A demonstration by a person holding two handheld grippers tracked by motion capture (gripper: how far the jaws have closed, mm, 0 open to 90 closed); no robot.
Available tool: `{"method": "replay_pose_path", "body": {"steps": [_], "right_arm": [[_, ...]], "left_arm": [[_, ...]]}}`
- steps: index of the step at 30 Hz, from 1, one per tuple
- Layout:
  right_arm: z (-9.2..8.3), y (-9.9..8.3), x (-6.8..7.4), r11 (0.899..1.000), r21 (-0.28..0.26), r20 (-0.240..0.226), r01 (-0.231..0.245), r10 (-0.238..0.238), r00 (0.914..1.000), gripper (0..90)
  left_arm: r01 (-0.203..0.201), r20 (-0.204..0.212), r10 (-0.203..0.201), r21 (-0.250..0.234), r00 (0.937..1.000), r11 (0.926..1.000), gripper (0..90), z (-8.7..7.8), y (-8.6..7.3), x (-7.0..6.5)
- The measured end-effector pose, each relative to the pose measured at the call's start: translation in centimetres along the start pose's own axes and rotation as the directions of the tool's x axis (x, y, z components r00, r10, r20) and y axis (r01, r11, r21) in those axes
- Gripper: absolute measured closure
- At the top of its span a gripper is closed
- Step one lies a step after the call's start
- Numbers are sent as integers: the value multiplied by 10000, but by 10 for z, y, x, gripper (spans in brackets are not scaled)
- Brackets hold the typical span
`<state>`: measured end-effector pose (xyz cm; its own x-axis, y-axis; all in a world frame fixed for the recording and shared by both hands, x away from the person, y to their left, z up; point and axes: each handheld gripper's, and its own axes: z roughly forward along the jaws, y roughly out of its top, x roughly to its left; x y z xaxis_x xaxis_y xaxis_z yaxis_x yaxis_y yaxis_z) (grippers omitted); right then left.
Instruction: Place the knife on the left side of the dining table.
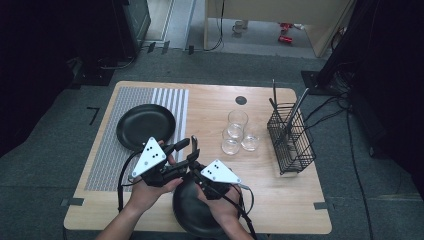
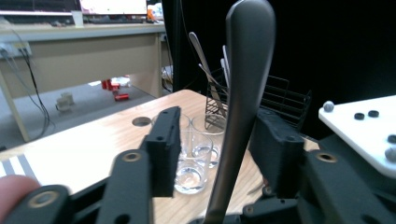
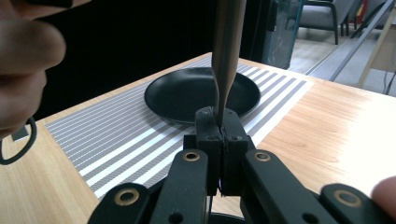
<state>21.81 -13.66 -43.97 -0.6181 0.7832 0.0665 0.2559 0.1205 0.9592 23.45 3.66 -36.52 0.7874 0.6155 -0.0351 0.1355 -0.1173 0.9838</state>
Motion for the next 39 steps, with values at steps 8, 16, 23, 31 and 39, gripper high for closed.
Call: {"method": "replay_pose_path", "body": {"steps": [8,16,23,31,39], "right_arm": [[2,-1,7,9995,4,-129,325,-324,9994,900],[1,0,7,9990,-218,-318,383,-390,9987,876],[-2,2,3,9988,-173,-308,469,-474,9984,720],[-1,2,-3,9994,177,-561,297,-286,9980,488],[-12,1,-15,9994,300,-267,146,-138,9995,355]], "left_arm": [[-62,-21,62,-143,10000,9999,772,-4,2,-1],[665,437,-649,-348,9969,9972,782,-10,3,13],[901,485,-874,-565,9950,9943,783,-15,5,19],[897,454,-866,-698,9952,9935,784,-20,7,29],[993,154,-984,-761,9950,9921,784,-25,7,41]]}}
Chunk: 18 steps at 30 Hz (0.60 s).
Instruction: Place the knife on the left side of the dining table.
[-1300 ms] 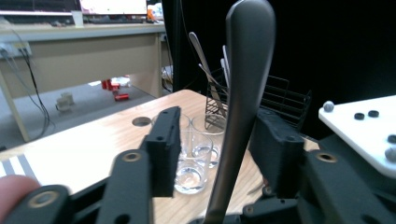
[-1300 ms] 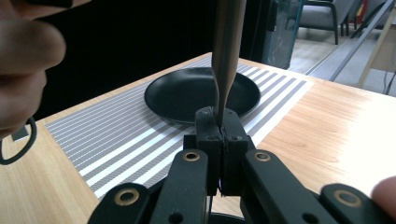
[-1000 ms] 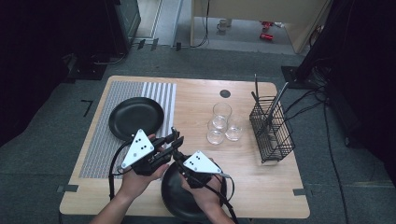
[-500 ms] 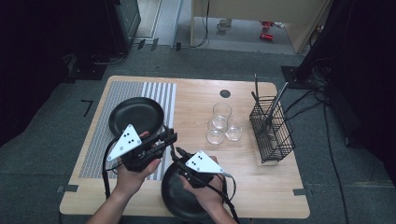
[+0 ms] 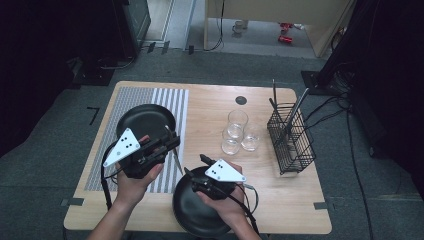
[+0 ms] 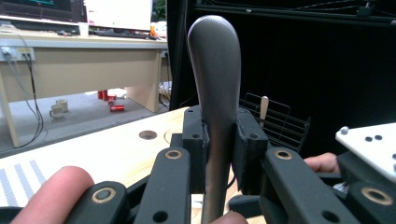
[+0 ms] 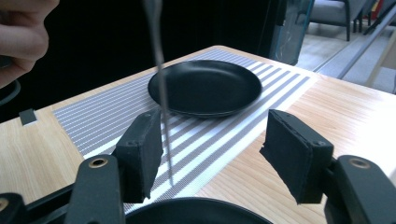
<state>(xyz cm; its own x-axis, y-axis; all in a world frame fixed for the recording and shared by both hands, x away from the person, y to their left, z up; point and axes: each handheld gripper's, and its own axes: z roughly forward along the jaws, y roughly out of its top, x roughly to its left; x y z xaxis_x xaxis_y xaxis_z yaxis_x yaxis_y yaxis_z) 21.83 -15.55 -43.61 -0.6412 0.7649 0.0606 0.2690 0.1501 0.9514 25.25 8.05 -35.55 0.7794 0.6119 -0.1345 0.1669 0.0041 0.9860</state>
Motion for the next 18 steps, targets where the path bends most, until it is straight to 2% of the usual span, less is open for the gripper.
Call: {"method": "replay_pose_path", "body": {"steps": [4,10,15,18], "right_arm": [[-10,-3,-13,9993,23,339,-378,377,9987,293],[-28,-13,-36,9969,205,1130,-765,737,9909,232],[-46,-24,-59,9931,290,1833,-1137,1066,9773,204],[-57,-31,-73,9912,313,2344,-1286,1178,9650,190]], "left_arm": [[-50,-81,51,47,10000,10000,785,0,0,4],[-67,-226,72,201,9997,9998,784,1,-3,8],[-3,-313,12,263,9995,9997,784,1,-5,11],[1,-405,11,278,9992,9996,785,1,-6,14]]}}
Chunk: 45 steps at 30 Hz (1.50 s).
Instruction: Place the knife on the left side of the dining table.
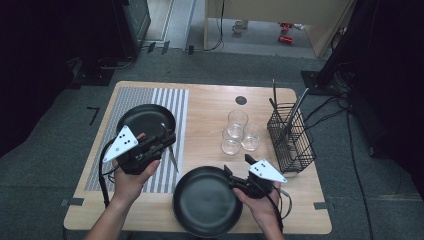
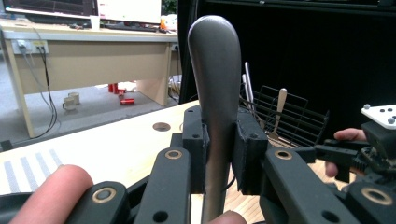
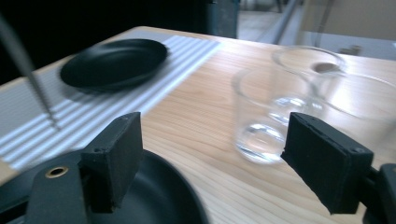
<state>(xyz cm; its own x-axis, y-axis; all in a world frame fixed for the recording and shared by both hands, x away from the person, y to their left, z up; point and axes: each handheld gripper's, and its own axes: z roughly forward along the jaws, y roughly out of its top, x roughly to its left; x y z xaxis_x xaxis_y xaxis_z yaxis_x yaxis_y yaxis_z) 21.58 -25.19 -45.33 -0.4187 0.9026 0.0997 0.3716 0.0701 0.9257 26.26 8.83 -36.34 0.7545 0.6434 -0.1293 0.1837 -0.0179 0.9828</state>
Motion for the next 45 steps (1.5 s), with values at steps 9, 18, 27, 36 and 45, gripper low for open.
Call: {"method": "replay_pose_path", "body": {"steps": [9,18,27,36,45], "right_arm": [[-16,-21,-38,9988,288,1039,-384,352,9940,183],[-24,-45,-63,9935,854,1607,-747,602,9852,181],[-30,-66,-82,9803,1667,1825,-1055,745,9804,159],[-30,-75,-91,9717,2088,2012,-1100,674,9772,155],[-30,-77,-87,9609,2569,1662,-1035,616,9842,150]], "left_arm": [[95,-202,-92,113,9998,9999,784,1,-5,7],[123,-413,-117,136,9991,9998,785,1,-9,13],[168,-550,-156,217,9984,9996,785,0,-12,18],[337,-783,-322,176,9964,9993,785,-4,-15,26],[350,-854,-331,210,9958,9992,785,-4,-17,30]]}}
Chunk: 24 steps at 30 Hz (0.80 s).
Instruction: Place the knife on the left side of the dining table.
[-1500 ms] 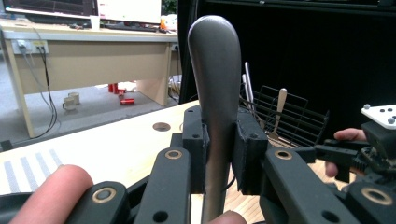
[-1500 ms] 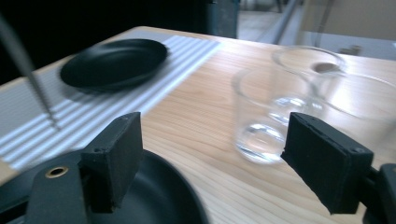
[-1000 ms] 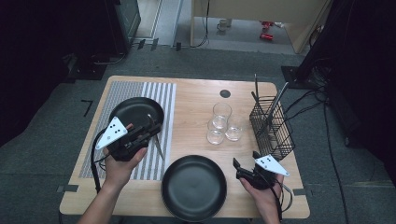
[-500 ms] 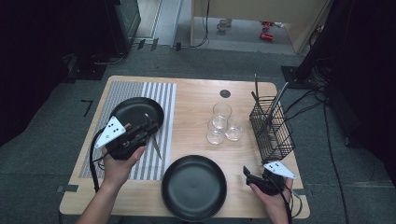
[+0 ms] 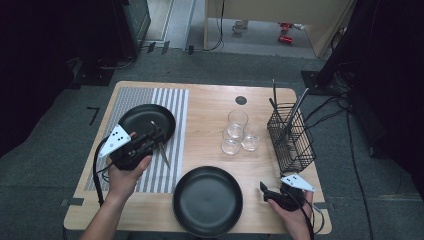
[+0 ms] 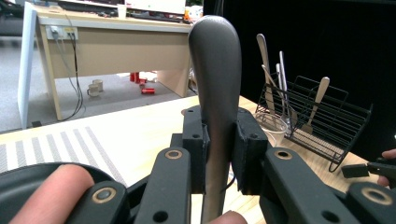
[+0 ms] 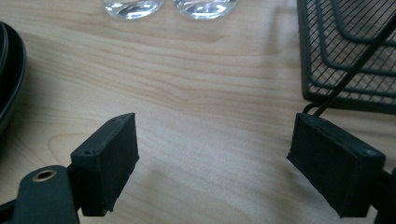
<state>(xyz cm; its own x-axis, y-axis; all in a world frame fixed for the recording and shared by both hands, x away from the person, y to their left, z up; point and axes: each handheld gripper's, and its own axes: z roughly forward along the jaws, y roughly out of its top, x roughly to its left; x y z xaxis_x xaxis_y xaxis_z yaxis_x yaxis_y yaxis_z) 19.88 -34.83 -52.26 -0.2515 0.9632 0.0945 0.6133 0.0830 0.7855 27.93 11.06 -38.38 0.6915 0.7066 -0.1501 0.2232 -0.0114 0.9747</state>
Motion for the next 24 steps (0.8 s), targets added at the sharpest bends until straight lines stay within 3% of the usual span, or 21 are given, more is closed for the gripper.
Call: {"method": "replay_pose_path", "body": {"steps": [7,12,24], "right_arm": [[4,1,4,9988,465,-67,177,-174,9998,144],[8,2,10,9947,854,198,568,-587,9981,133],[8,2,10,9942,883,179,618,-636,9978,128]], "left_arm": [[-11,-1,11,-16,10000,10000,785,0,0,1],[19,-13,-19,41,10000,10000,785,5,-3,1],[105,40,-106,270,9999,9996,785,14,-13,1]]}}
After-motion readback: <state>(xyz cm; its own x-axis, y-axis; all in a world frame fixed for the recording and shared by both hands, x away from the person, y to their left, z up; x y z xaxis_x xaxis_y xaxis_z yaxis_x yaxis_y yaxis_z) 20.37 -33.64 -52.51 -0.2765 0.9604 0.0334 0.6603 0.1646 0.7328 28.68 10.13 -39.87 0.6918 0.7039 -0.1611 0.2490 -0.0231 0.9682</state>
